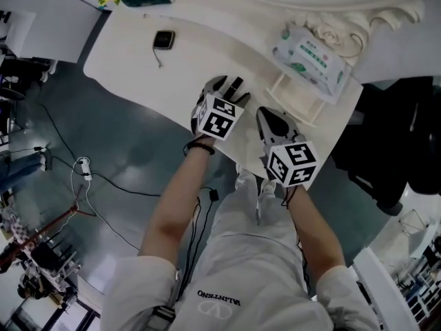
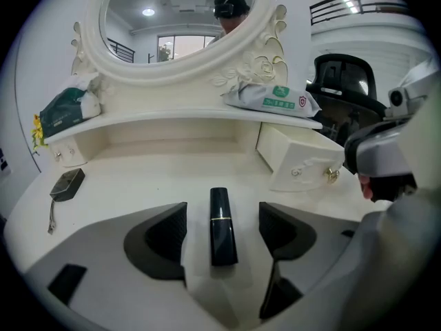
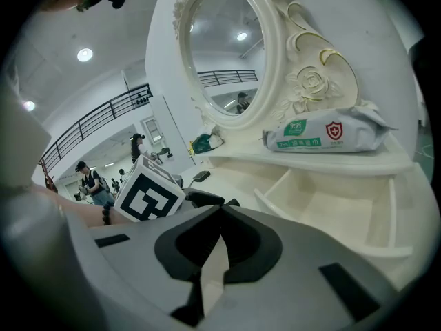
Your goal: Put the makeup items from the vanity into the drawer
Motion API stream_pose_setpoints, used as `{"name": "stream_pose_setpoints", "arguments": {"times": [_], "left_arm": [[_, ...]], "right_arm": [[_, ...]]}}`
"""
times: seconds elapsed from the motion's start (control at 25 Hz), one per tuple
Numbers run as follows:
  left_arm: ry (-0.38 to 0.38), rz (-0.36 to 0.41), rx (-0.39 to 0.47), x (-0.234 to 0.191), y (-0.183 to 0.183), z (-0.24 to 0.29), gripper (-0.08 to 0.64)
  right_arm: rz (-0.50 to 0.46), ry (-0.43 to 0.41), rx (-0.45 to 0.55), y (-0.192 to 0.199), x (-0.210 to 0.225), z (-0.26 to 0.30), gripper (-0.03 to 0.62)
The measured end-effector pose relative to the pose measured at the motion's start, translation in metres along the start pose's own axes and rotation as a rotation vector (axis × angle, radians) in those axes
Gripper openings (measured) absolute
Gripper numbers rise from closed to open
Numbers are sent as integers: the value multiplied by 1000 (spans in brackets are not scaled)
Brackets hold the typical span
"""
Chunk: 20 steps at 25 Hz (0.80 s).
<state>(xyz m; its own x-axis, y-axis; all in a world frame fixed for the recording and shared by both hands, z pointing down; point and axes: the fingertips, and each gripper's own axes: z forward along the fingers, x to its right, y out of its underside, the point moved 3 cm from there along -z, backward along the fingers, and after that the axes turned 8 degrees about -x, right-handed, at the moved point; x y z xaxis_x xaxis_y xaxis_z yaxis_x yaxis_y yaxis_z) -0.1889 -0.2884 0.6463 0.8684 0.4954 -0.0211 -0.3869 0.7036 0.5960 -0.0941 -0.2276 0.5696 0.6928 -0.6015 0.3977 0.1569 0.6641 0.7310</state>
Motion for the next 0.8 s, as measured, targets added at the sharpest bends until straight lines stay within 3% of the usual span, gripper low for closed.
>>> {"name": "stream_pose_setpoints", "arguments": {"times": [0.28,0.36,0.8], "left_arm": [[-19,22,2,-4,1,-6,216],[-52,33,6,-6,1,-7,100],[-71,19,8,-9,3,-9,98]], "right_arm": [[-6,-7,9,-3,-1,-5,12],[-9,-9,14,-5,-1,-6,12],[-11,-3,29,-9,2,-18,12]]}}
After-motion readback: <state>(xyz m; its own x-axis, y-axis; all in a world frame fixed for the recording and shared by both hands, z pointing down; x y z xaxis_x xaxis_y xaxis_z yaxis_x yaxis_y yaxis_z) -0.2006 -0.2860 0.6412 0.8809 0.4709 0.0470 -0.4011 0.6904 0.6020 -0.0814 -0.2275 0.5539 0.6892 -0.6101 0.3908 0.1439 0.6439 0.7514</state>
